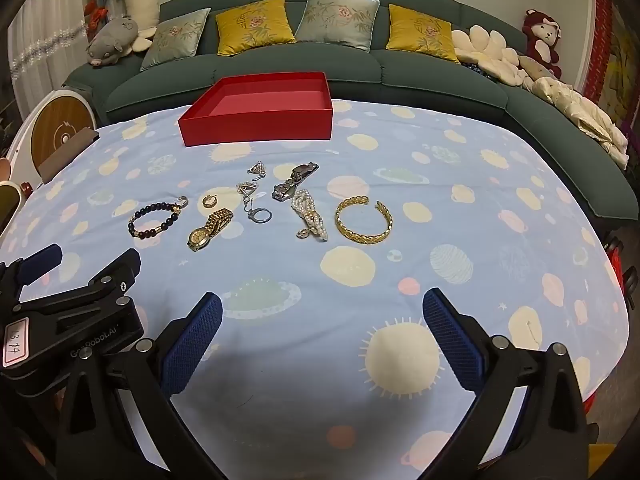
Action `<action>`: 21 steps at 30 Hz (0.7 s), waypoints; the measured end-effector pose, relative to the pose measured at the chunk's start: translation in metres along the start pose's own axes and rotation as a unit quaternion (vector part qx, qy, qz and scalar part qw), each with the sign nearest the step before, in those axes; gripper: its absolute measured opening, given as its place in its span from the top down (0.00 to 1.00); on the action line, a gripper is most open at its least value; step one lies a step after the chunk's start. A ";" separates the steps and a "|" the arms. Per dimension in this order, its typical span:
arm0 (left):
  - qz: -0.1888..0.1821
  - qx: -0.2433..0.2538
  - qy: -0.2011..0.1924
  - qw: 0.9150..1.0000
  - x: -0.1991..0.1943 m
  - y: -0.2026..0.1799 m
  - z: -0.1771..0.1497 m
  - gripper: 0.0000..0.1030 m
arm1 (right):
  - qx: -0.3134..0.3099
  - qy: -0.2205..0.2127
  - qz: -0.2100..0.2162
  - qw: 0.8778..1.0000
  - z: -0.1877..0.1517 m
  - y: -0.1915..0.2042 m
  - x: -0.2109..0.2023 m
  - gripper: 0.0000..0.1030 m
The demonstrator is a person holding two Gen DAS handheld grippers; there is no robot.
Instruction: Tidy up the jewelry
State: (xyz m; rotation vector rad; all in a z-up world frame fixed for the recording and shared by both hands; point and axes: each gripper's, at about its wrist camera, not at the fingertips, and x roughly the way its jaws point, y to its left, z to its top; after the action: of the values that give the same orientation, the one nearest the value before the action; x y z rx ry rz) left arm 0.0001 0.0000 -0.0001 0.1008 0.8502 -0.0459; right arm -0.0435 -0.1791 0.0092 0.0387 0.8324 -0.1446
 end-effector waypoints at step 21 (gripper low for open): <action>-0.016 0.001 -0.001 1.000 0.005 0.001 0.000 0.06 | 0.003 0.002 0.003 1.000 -0.001 -0.002 0.002 0.05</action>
State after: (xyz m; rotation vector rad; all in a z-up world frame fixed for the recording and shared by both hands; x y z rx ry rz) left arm 0.0032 0.0005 -0.0035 0.0889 0.8499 -0.0760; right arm -0.0432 -0.1808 0.0070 0.0468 0.8359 -0.1414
